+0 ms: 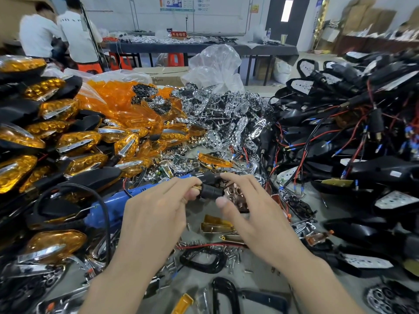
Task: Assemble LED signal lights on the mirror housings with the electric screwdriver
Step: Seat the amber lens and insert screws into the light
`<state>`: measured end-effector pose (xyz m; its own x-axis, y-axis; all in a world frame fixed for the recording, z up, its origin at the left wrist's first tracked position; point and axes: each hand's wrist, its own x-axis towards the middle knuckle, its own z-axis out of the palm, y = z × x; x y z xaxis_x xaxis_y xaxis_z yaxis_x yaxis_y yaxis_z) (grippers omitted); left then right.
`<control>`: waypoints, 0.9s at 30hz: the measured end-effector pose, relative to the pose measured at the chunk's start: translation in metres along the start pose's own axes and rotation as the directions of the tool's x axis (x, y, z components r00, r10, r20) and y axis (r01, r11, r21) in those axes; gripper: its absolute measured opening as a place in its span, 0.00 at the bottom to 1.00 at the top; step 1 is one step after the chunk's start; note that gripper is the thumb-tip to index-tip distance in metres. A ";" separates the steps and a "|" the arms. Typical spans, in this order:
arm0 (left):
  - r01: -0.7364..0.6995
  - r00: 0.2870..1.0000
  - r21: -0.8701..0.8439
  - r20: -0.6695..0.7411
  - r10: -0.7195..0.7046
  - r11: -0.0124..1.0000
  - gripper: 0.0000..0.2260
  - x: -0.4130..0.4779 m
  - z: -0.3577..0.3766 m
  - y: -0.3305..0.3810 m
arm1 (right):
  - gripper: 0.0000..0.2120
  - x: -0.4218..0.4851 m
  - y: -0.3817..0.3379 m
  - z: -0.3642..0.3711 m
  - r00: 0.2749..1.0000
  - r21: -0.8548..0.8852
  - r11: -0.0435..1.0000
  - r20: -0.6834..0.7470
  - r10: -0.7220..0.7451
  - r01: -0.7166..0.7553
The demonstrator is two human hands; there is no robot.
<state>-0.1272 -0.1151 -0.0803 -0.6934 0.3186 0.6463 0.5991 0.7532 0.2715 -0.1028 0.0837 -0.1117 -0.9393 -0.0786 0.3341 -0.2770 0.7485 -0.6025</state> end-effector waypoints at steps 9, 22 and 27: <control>-0.073 0.994 -0.009 -0.082 0.072 0.997 0.13 0.000 0.001 -0.003 | 0.19 0.009 0.010 -0.007 0.991 0.458 0.881 -0.002 0.133 -0.117; -0.121 0.983 -0.017 -0.138 0.117 0.993 0.14 -0.001 0.001 -0.001 | 0.22 0.012 0.014 -0.017 0.977 0.620 0.755 0.129 0.171 -0.214; -0.134 0.982 -0.018 -0.135 0.130 0.991 0.14 0.000 0.002 0.000 | 0.23 0.011 0.013 -0.017 0.973 0.630 0.742 0.146 0.179 -0.231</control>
<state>-0.1278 -0.1140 -0.0814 -0.5489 0.3334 0.7665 0.6939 0.6931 0.1954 -0.1135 0.1041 -0.1036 -0.9930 -0.0389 0.1113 -0.1161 0.1585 -0.9805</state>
